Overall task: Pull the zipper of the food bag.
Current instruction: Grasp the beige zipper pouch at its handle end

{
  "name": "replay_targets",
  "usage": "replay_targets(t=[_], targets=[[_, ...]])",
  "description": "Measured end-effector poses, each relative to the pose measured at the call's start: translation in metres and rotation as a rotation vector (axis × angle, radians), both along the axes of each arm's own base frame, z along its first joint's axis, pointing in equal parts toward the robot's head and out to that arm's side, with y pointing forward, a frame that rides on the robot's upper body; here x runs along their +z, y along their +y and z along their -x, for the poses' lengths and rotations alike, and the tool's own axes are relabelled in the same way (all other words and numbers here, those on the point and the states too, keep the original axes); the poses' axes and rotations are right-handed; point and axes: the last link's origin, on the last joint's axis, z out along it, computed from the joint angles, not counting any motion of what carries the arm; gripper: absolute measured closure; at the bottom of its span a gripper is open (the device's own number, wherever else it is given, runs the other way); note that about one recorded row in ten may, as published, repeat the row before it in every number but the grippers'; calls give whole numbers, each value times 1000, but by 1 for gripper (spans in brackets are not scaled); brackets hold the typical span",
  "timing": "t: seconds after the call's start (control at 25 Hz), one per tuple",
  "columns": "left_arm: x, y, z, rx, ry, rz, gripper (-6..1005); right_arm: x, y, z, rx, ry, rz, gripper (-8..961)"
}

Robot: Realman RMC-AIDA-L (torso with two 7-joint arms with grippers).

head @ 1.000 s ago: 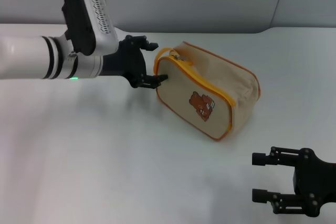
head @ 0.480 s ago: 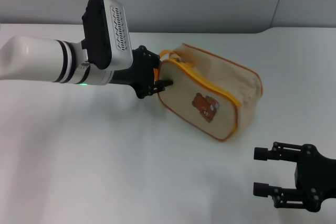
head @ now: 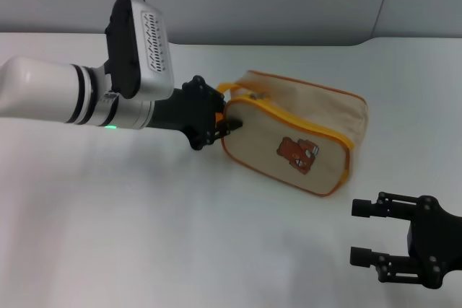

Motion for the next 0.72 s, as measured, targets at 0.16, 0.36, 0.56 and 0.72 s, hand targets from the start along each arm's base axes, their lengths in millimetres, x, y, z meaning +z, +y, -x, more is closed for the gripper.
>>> replay_targets(t=[0.16,0.36,0.56,0.72], targets=[[6,-14,9,60,-58,53,819,2,1,0,-5,5,-13,307],[23,-38,23,142,-189,121,842,11,5,8,-5,70,-23,313],[29,-56,35,195,-279,147,865,22,22,27,-73,159,79,318],[33,-69,40,229,-368,160,893,24,46,47,-225,203,246,323]])
